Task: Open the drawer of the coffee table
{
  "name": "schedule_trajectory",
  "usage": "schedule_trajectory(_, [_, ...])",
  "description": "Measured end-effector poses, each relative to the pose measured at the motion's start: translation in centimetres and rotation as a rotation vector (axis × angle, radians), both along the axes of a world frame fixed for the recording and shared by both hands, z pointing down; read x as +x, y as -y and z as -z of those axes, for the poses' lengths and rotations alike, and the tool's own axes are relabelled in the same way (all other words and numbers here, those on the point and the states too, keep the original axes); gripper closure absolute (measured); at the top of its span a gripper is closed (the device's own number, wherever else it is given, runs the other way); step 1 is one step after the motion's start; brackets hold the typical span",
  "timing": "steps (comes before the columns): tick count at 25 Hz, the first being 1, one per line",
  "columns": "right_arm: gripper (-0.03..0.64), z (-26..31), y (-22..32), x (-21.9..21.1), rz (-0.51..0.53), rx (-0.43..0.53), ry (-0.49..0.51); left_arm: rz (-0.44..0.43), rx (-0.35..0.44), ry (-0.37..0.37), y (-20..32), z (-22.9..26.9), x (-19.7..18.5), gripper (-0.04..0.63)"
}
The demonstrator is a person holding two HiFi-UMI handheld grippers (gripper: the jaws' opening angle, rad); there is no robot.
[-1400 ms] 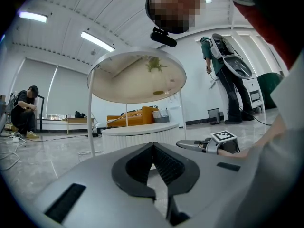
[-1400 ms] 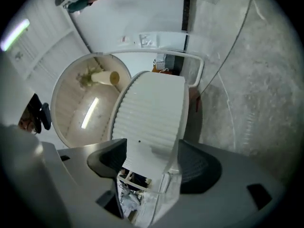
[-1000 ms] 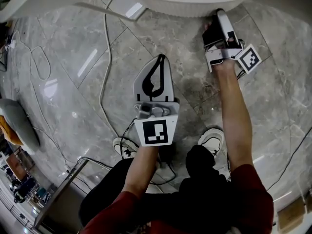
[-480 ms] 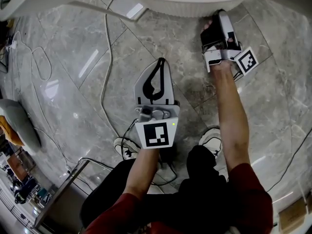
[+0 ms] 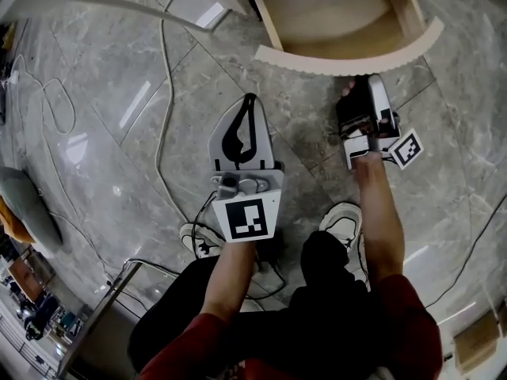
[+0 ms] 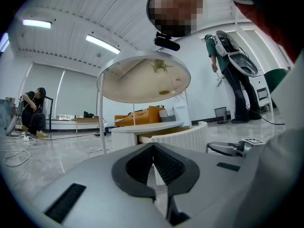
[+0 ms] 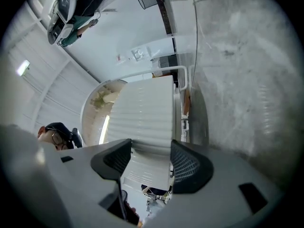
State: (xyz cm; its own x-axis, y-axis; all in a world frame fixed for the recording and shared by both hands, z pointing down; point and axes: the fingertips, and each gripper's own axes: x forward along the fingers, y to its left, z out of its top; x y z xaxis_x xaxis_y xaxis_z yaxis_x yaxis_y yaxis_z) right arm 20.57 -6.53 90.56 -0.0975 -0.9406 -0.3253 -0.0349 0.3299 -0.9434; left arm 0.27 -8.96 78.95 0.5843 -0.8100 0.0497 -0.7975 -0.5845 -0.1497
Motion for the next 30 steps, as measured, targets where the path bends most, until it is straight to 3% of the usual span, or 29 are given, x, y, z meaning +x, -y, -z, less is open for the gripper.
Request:
schedule_trajectory(12, [0.347, 0.0, -9.2, -0.4, -0.027, -0.090, 0.031, 0.000, -0.040, 0.016, -2.2, -1.4, -1.5, 0.581])
schedule_trajectory(13, [0.376, -0.1, -9.5, -0.4, -0.030, -0.109, 0.021, -0.001, -0.040, 0.016, -2.3, -1.4, -1.5, 0.581])
schedule_trajectory(26, [0.361, -0.1, -9.6, -0.6, -0.006, -0.127, -0.003, -0.011, -0.049, 0.018, -2.4, -1.6, -1.4, 0.581])
schedule_trajectory(30, [0.360, -0.1, -10.0, -1.1, -0.008, -0.186, -0.086, -0.015, -0.048, 0.017, -2.6, -1.7, -1.1, 0.581])
